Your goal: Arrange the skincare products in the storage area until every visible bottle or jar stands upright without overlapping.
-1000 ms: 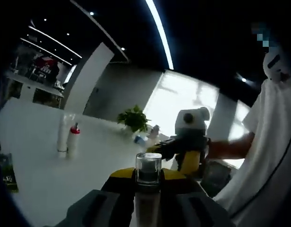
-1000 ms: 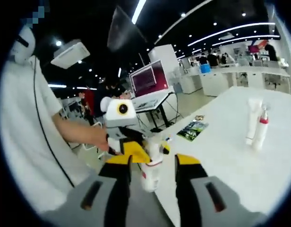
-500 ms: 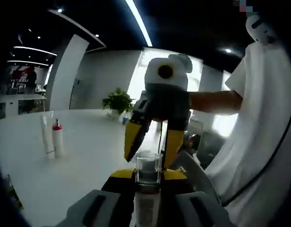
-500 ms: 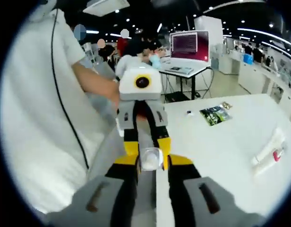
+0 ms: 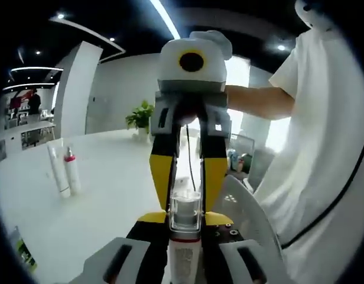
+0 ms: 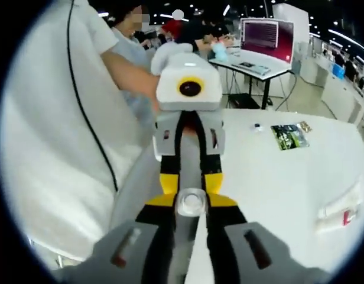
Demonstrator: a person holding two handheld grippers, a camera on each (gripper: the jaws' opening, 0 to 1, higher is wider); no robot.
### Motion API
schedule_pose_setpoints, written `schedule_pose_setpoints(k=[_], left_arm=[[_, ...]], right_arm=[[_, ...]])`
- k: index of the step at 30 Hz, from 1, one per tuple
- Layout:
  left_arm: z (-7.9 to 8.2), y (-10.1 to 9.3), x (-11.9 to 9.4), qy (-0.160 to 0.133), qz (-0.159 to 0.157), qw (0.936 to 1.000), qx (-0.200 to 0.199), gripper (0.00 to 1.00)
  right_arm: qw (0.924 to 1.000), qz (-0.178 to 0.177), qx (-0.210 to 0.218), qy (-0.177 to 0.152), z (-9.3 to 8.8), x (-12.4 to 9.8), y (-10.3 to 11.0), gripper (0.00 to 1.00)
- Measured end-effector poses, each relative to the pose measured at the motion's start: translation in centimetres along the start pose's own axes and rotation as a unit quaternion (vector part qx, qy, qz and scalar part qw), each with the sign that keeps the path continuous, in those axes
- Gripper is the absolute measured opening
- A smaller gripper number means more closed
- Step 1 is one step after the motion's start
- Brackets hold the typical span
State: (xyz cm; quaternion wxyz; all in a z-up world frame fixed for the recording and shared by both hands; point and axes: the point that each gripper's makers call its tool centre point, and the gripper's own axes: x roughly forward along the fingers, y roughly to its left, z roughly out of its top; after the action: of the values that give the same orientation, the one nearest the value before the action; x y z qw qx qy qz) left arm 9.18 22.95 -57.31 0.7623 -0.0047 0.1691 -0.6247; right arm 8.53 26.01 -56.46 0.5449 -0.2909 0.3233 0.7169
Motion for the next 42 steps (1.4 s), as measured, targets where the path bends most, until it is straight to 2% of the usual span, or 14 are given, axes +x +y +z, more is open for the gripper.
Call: schedule_pose_setpoints(k=[6, 10, 12, 15, 19, 26, 30, 33, 36, 42], left_arm=[[-0.5, 0.8, 0.4, 0.007, 0.016, 0.9998, 0.001, 0.21], [-0.3, 1.8, 0.6, -0.001, 0.042, 0.9989, -0.02, 0.22], [-0.8, 2.6, 0.6, 0.006, 0.061, 0.9978, -0.027, 0.23], [-1.3, 3.0, 0.6, 0.009, 0.069, 0.9973, -0.023, 0.22], [-1.7, 5.0, 0.1, 0.003, 0.11, 0.9925, -0.052, 0.27], [-2.1, 6.9, -0.5, -0.008, 0.139, 0.9874, -0.077, 0.31], [-2.1, 8.3, -1.2, -0.028, 0.165, 0.9802, -0.106, 0.35], [-2.3, 9.3, -1.8, -0.041, 0.185, 0.9755, -0.111, 0.4], [-2.9, 10.1, -2.1, -0.042, 0.2, 0.9713, -0.121, 0.45], [-3.4, 10.7, -2.2, -0.04, 0.209, 0.9685, -0.13, 0.46]], right_arm=[[0.9996, -0.001, -0.013, 0.026, -0.5, 0.3, -0.6, 0.18], [0.9987, -0.009, -0.024, 0.043, -0.9, -0.1, -1.4, 0.18], [0.9975, -0.015, -0.032, 0.061, -1.5, -0.3, -2.0, 0.18], [0.997, -0.018, -0.031, 0.068, -2.0, -0.5, -2.7, 0.18], [0.9966, -0.023, -0.028, 0.074, -2.6, -0.9, -4.0, 0.18], [0.996, -0.031, -0.027, 0.079, -2.7, -1.1, -6.3, 0.18], [0.995, -0.038, -0.027, 0.088, -3.3, -1.5, -8.1, 0.18], [0.9937, -0.054, -0.023, 0.095, -3.8, -2.1, -9.6, 0.18], [0.9924, -0.075, -0.014, 0.097, -4.4, -3.1, -11.6, 0.18], [0.9888, -0.107, -0.004, 0.104, -5.2, -4.8, -14.7, 0.18]])
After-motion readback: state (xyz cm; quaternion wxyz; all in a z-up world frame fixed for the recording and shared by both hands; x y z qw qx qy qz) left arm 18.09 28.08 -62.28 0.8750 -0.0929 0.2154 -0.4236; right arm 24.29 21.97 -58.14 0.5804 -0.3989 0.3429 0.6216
